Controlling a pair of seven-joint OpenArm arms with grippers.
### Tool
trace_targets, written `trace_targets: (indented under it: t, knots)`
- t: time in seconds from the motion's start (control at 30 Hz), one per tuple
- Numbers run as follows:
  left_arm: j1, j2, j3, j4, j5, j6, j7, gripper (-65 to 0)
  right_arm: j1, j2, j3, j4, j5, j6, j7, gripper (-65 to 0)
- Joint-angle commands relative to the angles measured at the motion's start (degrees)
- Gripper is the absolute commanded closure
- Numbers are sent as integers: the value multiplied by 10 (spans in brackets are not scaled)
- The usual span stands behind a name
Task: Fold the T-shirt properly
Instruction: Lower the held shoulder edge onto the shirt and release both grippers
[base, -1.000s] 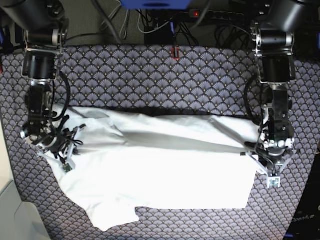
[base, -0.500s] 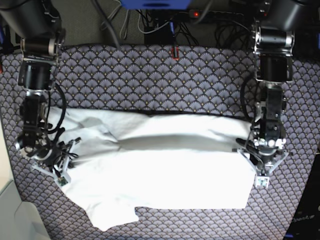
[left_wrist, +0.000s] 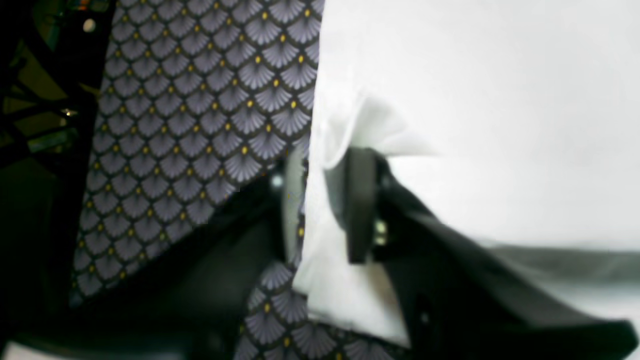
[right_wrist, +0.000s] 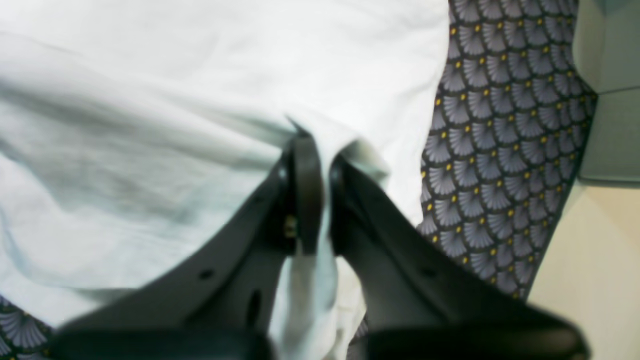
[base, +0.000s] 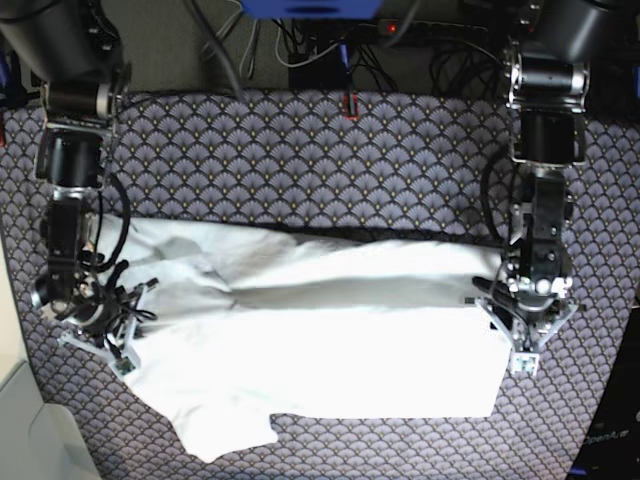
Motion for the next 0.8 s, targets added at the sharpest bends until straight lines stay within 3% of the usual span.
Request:
trace_targets:
  t: [0.0, 0.17, 0.27, 0.5, 0.77]
  knots:
    - [-17, -5, -3, 9, 3, 4, -12, -235, 23, 7, 3, 1, -1, -5, 5, -82]
    - [-9, -6, -3, 15, 2, 4, -12, -318, 26, 10, 2, -6, 0, -5, 5, -266]
    - [-9, -7, -3, 15, 4, 4, -12, -328, 26, 10, 2, -5, 0, -5, 7, -324]
    - [14, -8, -5, 47, 4, 6, -12, -328, -1, 11, 7, 88, 0, -5, 7, -320]
    - [95, -7, -73, 125, 4, 4, -11, -328, -135, 11, 13, 249, -1, -5, 4, -320]
